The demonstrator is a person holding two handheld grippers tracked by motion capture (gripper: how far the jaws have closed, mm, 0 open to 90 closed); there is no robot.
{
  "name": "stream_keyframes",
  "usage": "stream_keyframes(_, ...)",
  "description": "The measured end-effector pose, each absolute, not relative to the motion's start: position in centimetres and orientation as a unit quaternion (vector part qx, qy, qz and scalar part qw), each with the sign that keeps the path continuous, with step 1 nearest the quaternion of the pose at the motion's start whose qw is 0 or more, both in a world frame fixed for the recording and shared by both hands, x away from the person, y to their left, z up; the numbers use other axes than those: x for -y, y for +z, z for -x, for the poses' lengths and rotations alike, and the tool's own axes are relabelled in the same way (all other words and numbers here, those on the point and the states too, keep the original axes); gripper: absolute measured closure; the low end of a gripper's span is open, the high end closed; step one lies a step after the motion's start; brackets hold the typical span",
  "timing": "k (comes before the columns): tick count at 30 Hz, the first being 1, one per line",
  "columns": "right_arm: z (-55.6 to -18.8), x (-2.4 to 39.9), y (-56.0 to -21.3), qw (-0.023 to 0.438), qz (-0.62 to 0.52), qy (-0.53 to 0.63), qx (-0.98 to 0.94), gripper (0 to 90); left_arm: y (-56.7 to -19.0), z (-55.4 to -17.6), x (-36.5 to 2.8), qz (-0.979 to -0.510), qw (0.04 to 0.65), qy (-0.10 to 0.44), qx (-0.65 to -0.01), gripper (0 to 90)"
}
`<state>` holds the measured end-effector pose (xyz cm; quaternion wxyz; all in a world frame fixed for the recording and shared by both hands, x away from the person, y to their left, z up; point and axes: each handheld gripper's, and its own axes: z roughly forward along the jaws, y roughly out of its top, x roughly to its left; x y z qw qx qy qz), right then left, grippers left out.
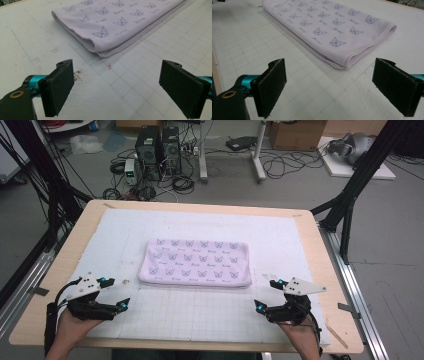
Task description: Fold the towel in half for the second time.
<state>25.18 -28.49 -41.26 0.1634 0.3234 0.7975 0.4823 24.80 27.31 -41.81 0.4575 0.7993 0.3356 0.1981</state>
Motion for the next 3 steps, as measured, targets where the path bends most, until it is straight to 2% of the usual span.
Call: stream_keyframes(3,-25.22,28.41,-41.29,0.161,-0.322,0.483,-0.798,11.4,-41.83,-24.86,-27.27,-0.801,0.456,0.198,-0.333,13.3)
